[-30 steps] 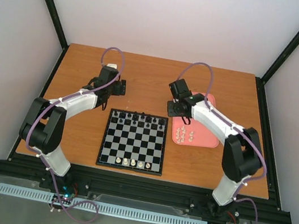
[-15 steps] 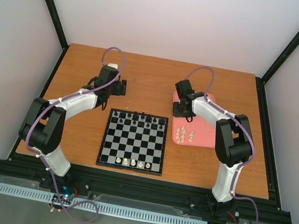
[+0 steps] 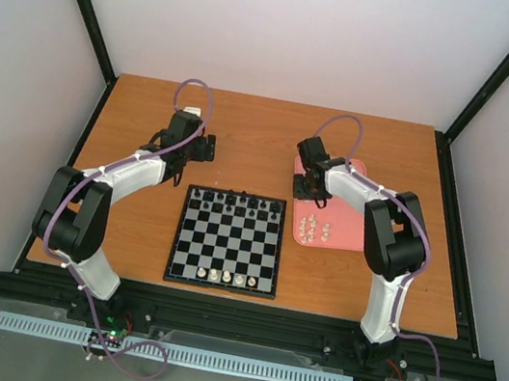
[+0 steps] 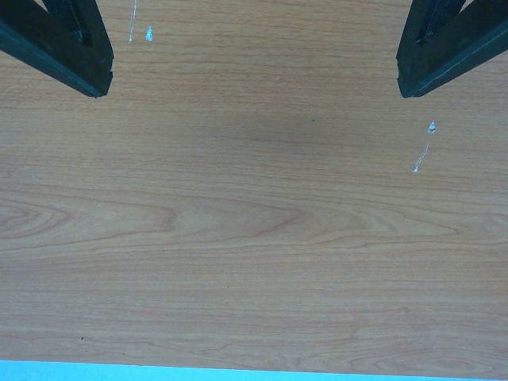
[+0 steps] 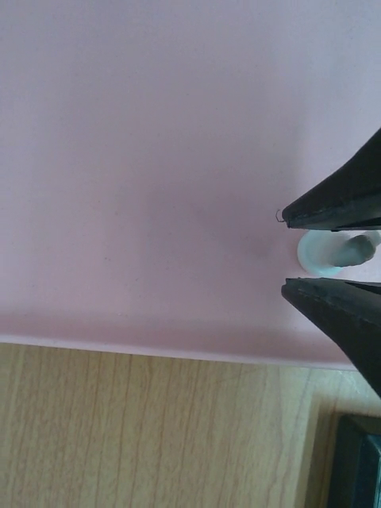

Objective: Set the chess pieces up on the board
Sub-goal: Place the chess piece in the storage box, then pick up the chess piece from the storage box.

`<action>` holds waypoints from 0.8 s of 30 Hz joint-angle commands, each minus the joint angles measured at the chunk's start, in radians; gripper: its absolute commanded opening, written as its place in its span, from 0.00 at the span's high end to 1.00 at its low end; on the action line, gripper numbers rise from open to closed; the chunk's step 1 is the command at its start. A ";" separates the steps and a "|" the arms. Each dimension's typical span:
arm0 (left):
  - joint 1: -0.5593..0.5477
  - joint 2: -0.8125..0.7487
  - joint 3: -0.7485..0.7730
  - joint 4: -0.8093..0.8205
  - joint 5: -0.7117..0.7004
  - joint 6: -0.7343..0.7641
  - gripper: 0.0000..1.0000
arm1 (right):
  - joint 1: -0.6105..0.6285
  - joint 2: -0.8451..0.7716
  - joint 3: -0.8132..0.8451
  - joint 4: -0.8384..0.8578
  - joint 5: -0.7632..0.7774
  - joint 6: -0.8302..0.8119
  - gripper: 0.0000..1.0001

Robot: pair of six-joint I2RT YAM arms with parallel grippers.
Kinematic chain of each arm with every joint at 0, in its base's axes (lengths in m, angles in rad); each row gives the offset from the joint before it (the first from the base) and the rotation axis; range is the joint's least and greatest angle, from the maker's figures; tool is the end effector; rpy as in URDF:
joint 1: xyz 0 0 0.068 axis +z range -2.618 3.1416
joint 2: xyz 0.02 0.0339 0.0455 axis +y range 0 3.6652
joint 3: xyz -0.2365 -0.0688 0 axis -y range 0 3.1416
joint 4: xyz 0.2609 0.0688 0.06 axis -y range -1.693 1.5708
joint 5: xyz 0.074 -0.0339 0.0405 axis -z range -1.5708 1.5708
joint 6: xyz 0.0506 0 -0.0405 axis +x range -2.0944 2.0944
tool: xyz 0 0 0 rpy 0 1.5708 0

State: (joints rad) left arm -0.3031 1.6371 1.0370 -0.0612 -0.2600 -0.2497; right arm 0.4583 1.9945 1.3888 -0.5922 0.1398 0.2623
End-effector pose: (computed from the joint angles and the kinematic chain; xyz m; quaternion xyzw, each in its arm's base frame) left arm 0.3683 -0.1016 0.1762 -0.0331 0.8920 -0.0068 0.4508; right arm 0.3718 0.1756 0.1143 -0.0830 0.9768 0.0010 0.1972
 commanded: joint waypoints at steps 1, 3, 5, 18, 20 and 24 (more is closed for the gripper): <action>-0.002 -0.003 0.037 0.002 0.009 0.020 0.00 | -0.008 -0.064 -0.016 0.036 0.020 0.007 0.76; -0.002 -0.004 0.036 0.008 0.029 0.026 0.00 | -0.007 -0.108 -0.034 0.051 0.033 0.006 0.73; -0.002 -0.005 0.035 0.009 0.045 0.032 0.00 | -0.007 -0.136 -0.037 0.051 0.033 0.005 0.70; -0.090 -0.033 0.100 -0.045 0.245 0.148 0.00 | -0.039 -0.370 -0.146 -0.013 0.094 0.137 0.00; -0.120 -0.016 0.149 -0.084 0.277 0.156 0.00 | -0.057 -0.414 -0.192 -0.015 0.089 0.156 0.00; -0.149 0.013 0.239 -0.124 0.385 0.152 0.00 | -0.076 -0.477 -0.239 -0.062 0.094 0.183 0.00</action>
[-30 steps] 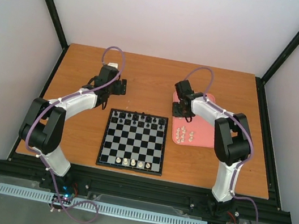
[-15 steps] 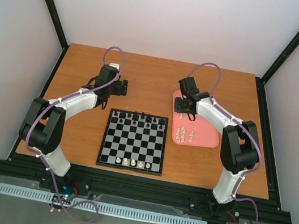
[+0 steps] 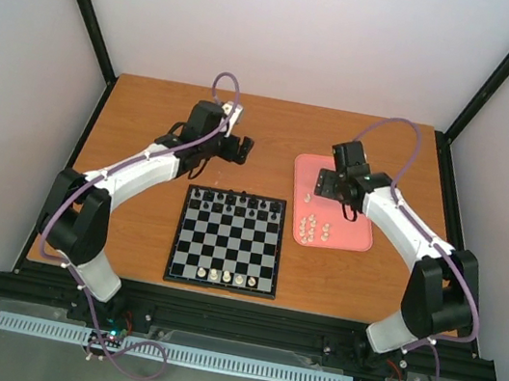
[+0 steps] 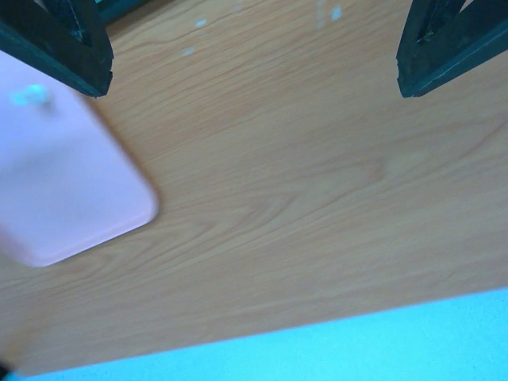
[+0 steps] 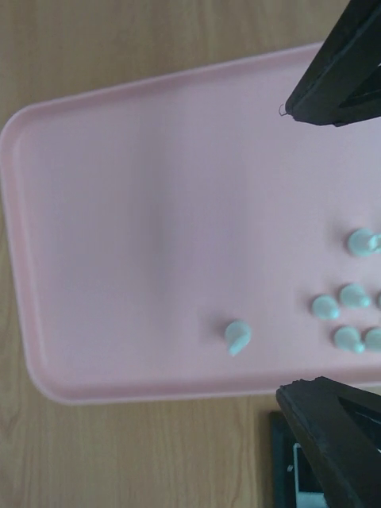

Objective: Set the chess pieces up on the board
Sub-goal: Pick up the chess piece from the storage box.

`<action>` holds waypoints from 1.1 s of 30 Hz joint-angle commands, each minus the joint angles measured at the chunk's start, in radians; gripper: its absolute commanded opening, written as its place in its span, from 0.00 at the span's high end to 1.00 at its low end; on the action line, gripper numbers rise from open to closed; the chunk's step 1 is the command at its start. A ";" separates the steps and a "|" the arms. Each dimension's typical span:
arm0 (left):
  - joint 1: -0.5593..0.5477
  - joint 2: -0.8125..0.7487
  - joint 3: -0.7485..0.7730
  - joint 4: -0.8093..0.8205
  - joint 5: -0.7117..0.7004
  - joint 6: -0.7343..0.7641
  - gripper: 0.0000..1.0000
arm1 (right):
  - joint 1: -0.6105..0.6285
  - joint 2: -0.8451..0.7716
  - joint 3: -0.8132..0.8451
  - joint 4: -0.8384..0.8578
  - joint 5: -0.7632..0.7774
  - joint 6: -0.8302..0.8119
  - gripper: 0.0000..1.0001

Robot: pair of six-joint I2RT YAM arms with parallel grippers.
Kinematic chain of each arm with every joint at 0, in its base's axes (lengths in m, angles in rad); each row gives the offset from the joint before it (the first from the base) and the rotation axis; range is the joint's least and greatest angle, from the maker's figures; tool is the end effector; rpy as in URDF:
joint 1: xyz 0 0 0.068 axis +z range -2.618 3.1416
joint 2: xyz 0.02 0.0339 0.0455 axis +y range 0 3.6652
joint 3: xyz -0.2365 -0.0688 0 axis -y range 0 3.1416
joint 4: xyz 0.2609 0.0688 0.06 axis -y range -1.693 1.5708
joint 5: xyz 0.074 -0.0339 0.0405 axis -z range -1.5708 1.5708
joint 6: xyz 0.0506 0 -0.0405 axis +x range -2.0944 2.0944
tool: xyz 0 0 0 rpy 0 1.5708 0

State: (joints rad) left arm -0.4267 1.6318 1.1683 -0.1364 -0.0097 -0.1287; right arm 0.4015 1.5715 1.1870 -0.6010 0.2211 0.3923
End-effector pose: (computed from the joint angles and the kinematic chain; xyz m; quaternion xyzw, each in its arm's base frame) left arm 0.3620 -0.1640 0.2162 0.1291 0.8750 -0.1238 0.4499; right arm 0.3290 0.1276 0.2049 0.0274 0.9518 0.0134 0.3053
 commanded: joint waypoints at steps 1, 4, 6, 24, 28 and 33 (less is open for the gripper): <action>-0.029 0.025 0.128 -0.055 0.161 0.031 0.01 | -0.020 -0.068 -0.050 -0.056 0.020 0.064 0.00; -0.040 0.061 0.191 -0.087 0.188 0.030 0.02 | -0.020 -0.134 -0.129 -0.019 0.006 0.072 0.00; -0.050 0.090 0.236 -0.122 0.195 0.035 0.03 | -0.020 -0.170 -0.169 0.011 -0.017 0.065 0.00; -0.273 0.420 0.511 -0.278 0.249 0.080 0.21 | -0.149 -0.401 -0.375 0.036 0.144 0.111 0.00; -0.303 0.510 0.535 -0.266 0.282 0.112 0.26 | -0.204 -0.478 -0.426 0.067 0.102 0.103 0.00; -0.317 0.616 0.609 -0.312 0.290 0.161 0.33 | -0.205 -0.422 -0.413 0.065 0.075 0.095 0.00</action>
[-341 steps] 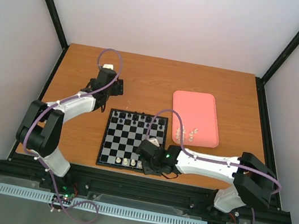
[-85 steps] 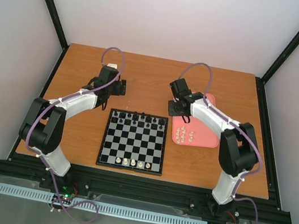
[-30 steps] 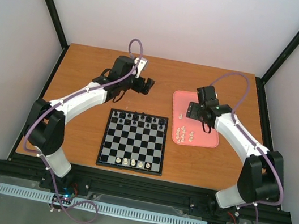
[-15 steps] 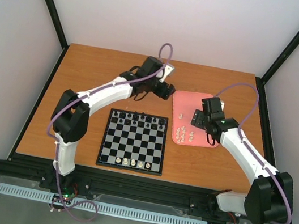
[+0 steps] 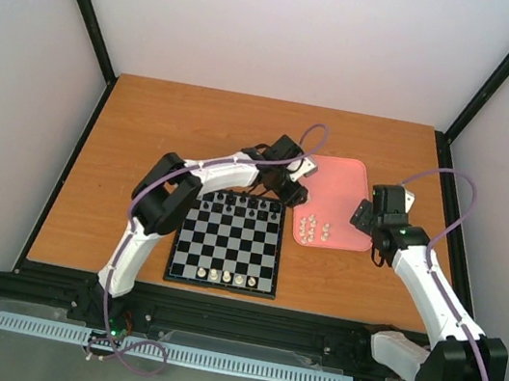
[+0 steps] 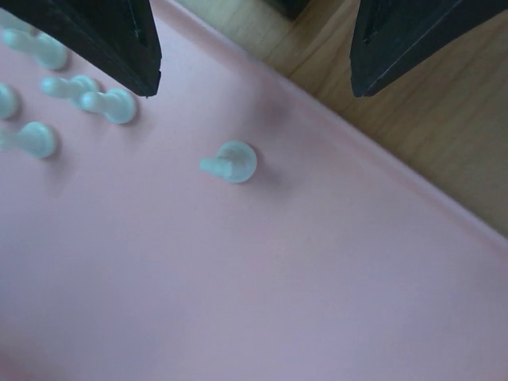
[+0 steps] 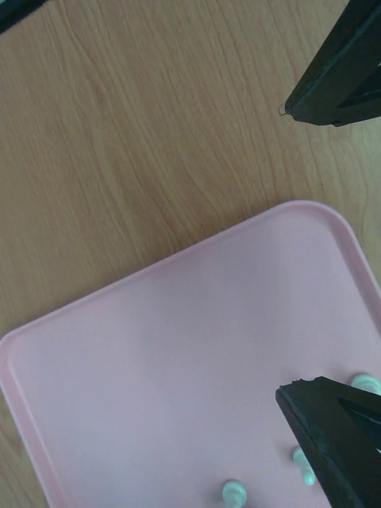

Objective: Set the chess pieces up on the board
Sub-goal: Pick up the chess piece from the storage box.

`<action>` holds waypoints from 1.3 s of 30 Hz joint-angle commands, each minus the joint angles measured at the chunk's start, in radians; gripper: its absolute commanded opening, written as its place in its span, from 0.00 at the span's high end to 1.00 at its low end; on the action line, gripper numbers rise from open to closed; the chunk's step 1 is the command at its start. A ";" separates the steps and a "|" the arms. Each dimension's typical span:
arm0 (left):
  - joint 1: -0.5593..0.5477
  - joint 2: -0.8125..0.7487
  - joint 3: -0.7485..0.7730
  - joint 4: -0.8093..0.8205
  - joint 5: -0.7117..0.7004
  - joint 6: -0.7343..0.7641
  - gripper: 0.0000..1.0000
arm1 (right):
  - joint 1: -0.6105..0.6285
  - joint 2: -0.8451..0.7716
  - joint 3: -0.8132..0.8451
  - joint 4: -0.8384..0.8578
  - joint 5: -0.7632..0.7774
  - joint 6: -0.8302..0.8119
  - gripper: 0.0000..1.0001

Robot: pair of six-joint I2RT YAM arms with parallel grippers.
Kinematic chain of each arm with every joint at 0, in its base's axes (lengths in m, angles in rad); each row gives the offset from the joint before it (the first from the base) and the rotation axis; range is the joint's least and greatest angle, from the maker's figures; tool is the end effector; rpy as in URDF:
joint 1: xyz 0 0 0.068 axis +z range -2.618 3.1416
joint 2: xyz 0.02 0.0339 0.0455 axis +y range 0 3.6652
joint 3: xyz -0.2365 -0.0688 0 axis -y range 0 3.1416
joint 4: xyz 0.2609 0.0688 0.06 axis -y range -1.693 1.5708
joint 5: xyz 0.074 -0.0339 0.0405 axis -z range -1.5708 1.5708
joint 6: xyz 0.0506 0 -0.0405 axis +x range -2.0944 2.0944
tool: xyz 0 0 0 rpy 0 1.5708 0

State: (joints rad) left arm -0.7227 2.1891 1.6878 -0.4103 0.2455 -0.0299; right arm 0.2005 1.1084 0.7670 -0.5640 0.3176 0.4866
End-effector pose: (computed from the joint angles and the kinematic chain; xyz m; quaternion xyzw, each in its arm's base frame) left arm 0.3595 -0.3334 0.1362 0.3561 0.8698 -0.2258 0.2562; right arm 0.2538 0.0355 0.1983 0.1842 0.9164 -0.0321 0.3540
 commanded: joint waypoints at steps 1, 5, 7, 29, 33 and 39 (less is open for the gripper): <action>-0.022 0.070 0.098 -0.043 0.039 0.068 0.33 | -0.004 0.059 0.010 0.034 -0.031 0.000 0.00; -0.034 0.093 0.107 -0.026 0.049 0.108 0.33 | -0.004 0.114 0.008 0.063 -0.069 -0.003 0.00; -0.036 0.108 0.125 -0.030 0.046 0.116 0.33 | -0.004 0.127 0.014 0.063 -0.069 -0.004 0.00; -0.040 0.104 0.135 -0.018 -0.009 0.149 0.43 | -0.004 0.137 0.016 0.076 -0.078 -0.016 0.00; -0.043 0.101 0.136 -0.018 0.020 0.162 0.43 | -0.004 0.139 0.017 0.078 -0.081 -0.020 0.00; -0.057 0.111 0.150 -0.024 0.020 0.183 0.42 | -0.005 0.141 0.018 0.079 -0.082 -0.022 0.00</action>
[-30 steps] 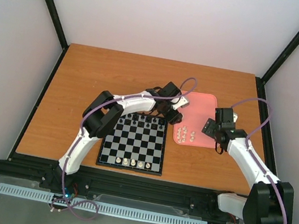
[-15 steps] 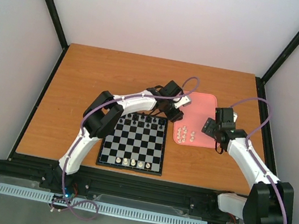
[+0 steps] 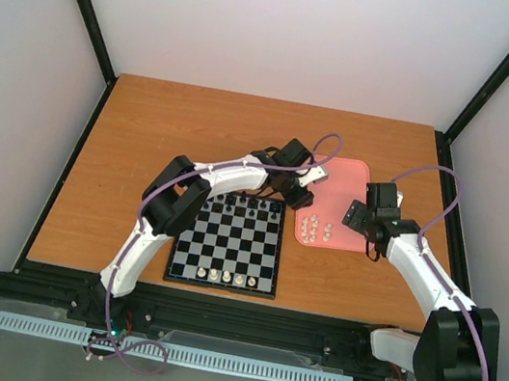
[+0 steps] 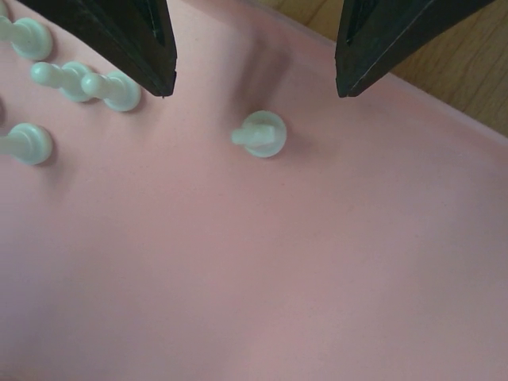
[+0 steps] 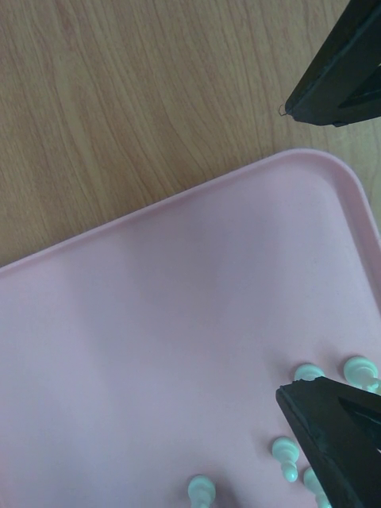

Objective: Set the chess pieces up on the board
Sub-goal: Pick up the chess piece from the storage box.

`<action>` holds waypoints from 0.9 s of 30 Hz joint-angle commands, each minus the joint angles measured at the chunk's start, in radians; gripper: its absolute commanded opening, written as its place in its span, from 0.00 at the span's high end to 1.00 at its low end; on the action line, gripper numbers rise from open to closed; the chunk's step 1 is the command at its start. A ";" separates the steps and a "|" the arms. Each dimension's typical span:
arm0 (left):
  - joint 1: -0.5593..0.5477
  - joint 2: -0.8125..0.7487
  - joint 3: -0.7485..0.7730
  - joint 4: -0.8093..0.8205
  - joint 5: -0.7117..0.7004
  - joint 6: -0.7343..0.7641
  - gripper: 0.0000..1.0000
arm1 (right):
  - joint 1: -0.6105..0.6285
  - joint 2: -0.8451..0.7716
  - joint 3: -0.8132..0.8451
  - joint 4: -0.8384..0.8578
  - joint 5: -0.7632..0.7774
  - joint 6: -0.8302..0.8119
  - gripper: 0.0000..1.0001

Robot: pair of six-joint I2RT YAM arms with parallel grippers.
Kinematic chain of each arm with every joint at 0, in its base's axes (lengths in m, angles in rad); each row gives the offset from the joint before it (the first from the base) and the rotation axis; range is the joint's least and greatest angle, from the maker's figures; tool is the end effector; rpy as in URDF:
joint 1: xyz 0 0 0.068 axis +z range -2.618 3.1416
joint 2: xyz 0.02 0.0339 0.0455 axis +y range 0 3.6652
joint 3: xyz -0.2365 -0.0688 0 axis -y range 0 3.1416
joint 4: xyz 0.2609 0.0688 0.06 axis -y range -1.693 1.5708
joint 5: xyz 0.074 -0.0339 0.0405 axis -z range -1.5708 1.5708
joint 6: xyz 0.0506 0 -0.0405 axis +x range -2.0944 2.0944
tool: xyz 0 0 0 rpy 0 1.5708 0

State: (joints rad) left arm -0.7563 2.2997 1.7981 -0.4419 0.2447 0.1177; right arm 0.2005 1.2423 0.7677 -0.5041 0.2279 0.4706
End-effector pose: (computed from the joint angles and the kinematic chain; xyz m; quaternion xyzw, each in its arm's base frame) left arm 0.3606 -0.3571 0.1174 0.4337 0.8394 -0.2063 0.2543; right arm 0.2688 0.0430 0.1692 0.1608 0.9372 -0.0072 0.3095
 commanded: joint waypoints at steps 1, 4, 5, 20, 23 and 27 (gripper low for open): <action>-0.024 0.006 0.049 0.008 0.022 0.035 0.42 | -0.004 0.009 0.018 0.019 0.007 -0.007 0.00; -0.024 0.024 0.072 0.001 0.025 0.036 0.42 | -0.004 0.012 0.018 0.019 0.007 -0.007 0.00; -0.024 0.028 0.079 0.000 0.028 0.036 0.42 | -0.004 0.014 0.018 0.020 0.007 -0.007 0.00; -0.024 0.112 0.189 -0.067 0.015 0.048 0.48 | -0.004 0.025 0.027 0.018 0.010 -0.009 0.00; -0.024 0.109 0.186 -0.077 0.000 0.052 0.48 | -0.004 0.026 0.028 0.018 0.008 -0.010 0.00; -0.024 0.111 0.186 -0.072 0.004 0.050 0.49 | -0.004 0.029 0.027 0.018 0.006 -0.009 0.00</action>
State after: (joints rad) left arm -0.7715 2.4035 1.9396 -0.4965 0.2531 0.1448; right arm 0.2005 1.2633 0.7719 -0.5030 0.2272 0.4671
